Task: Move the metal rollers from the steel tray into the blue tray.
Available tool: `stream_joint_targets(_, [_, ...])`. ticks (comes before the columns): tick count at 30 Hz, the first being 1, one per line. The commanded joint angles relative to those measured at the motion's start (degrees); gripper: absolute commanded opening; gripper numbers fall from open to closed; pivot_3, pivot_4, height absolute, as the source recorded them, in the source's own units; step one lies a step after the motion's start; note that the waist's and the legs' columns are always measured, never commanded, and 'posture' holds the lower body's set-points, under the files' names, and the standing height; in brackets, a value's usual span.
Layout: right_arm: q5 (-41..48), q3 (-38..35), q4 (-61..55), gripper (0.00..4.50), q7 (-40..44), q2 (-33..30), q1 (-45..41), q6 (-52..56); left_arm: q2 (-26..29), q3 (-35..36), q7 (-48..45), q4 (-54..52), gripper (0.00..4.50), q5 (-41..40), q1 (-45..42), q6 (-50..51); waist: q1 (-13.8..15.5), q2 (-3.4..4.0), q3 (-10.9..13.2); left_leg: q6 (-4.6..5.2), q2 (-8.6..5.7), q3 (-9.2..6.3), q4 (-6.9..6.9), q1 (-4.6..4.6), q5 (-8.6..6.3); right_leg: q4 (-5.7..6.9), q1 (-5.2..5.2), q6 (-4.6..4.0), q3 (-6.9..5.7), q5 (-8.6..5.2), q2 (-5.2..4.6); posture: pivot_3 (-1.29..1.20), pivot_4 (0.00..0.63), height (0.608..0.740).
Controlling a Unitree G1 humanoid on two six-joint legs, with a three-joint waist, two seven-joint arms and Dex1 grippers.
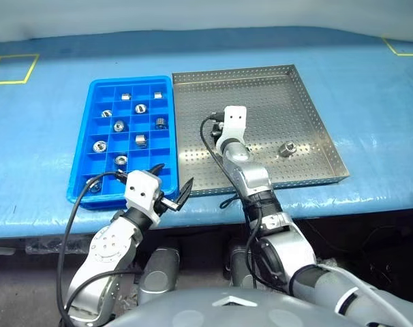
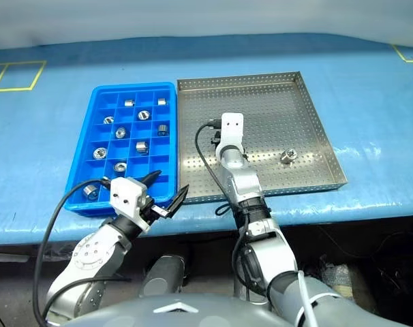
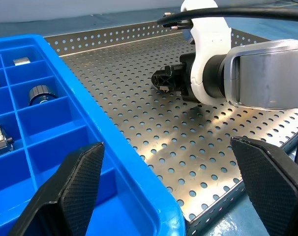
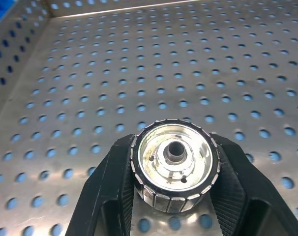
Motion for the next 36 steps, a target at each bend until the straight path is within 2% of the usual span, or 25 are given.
stream_joint_targets(1, [0.31,5.80,-12.21,1.72,4.75,2.86,2.11,4.41,-1.44,1.44,1.89,-2.19,4.50,0.20,0.94,-2.31,0.07,0.00,0.00,0.00,0.00,0.00,0.00,-0.02,0.00,0.00,-0.02,-0.01,0.00,0.00,0.00,0.29,0.150,0.740])
stream_joint_targets(4, [3.87,11.25,-22.64,1.72,12.45,2.61,3.11,10.51,-2.32,2.97,4.23,-2.64,4.50,1.84,2.54,-3.56,0.33,0.00,0.00,-0.01,0.00,-0.01,-0.01,-0.09,-0.01,-0.01,-0.08,0.00,0.00,-0.01,-0.01,0.30,0.150,0.740])
stream_joint_targets(8, [6.08,17.27,-30.40,1.72,19.08,1.71,2.18,17.00,-3.56,5.62,5.01,-3.49,4.50,0.96,5.70,-6.54,0.98,-0.01,0.00,-0.01,0.02,-0.11,0.00,-0.08,-0.01,-0.01,-0.04,-0.03,-0.10,-0.04,-0.01,0.32,0.150,0.740])
stream_joint_targets(15, [4.26,23.59,-28.85,1.72,24.20,0.63,1.65,19.07,-3.51,7.36,4.27,-4.37,4.50,0.61,8.73,-7.62,2.57,-0.02,0.01,-0.04,0.02,-0.18,0.03,-0.16,-0.03,-0.02,-0.07,-0.03,-0.20,-0.05,-0.03,0.34,0.150,0.740])
stream_joint_targets(26, [1.01,19.12,-29.31,1.72,23.11,-2.92,3.25,22.84,-3.84,5.89,2.77,-3.03,4.50,-0.20,7.43,-7.58,3.86,-0.03,0.01,-0.07,0.01,-0.16,0.03,-0.22,-0.04,-0.05,-0.12,-0.04,-0.22,-0.05,-0.03,0.30,0.150,0.740])
stream_joint_targets(34, [1.88,17.34,-34.44,4.39,24.26,-4.02,5.62,27.74,-3.37,4.88,1.59,-1.65,4.50,-0.45,5.55,-7.10,3.07,-0.03,0.01,-0.08,0.02,-0.15,0.01,-0.24,-0.04,-0.07,-0.14,-0.05,-0.22,-0.06,-0.03,0.26,0.150,0.740])
stream_joint_targets(36, [1.75,16.98,-35.08,4.45,23.79,-3.65,6.12,27.83,-3.24,4.77,1.35,-1.43,4.50,-0.59,5.11,-6.94,2.99,-0.03,0.01,-0.08,0.02,-0.15,0.02,-0.24,-0.04,-0.06,-0.13,-0.05,-0.22,-0.06,-0.03,0.25,0.150,0.740])
